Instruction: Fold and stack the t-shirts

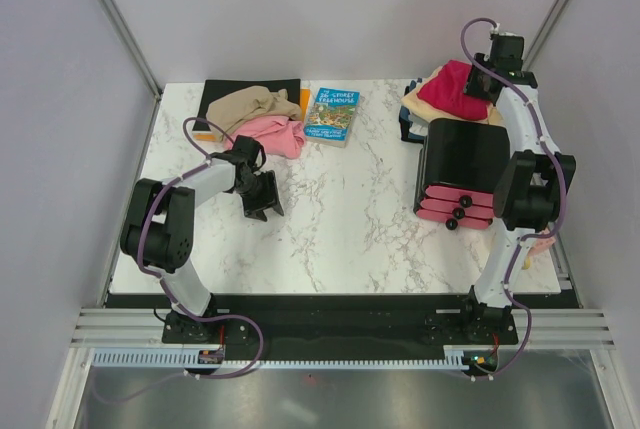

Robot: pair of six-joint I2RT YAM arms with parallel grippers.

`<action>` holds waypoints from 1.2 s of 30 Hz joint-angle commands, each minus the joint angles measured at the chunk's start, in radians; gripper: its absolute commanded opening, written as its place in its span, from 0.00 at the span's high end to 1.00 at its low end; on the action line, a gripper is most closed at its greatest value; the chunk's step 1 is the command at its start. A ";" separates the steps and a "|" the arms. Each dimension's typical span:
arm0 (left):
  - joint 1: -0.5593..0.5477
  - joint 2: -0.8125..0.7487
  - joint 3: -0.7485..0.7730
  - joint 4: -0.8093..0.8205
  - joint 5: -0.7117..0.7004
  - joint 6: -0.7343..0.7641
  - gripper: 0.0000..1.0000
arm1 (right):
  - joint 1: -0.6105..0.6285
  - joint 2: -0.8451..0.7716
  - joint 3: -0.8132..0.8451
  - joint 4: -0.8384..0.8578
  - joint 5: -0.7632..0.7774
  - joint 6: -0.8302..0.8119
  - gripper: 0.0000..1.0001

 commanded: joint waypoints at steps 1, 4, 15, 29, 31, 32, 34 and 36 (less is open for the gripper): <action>-0.012 0.006 -0.018 -0.010 -0.004 0.023 0.43 | 0.002 -0.067 -0.008 -0.017 0.094 0.000 0.52; -0.020 0.010 -0.009 -0.009 0.000 0.018 0.43 | 0.001 -0.115 -0.051 -0.009 0.121 -0.002 0.52; -0.041 0.035 0.036 -0.007 0.020 0.015 0.43 | 0.001 -0.257 -0.125 -0.009 0.262 -0.034 0.51; -0.043 -0.063 0.071 -0.018 0.026 0.006 0.41 | 0.002 -0.252 0.047 -0.052 0.122 0.000 0.53; -0.041 -0.067 0.082 -0.026 0.029 0.009 0.41 | 0.002 -0.204 0.080 -0.046 0.095 0.012 0.55; -0.043 -0.067 0.083 -0.032 0.034 0.012 0.41 | 0.002 -0.158 0.093 -0.041 0.055 0.018 0.56; -0.041 -0.071 0.077 -0.035 0.036 0.012 0.41 | 0.002 -0.115 0.123 -0.034 0.038 0.031 0.57; -0.043 -0.076 0.060 -0.038 0.040 0.009 0.41 | 0.002 -0.058 0.134 -0.017 0.041 0.037 0.58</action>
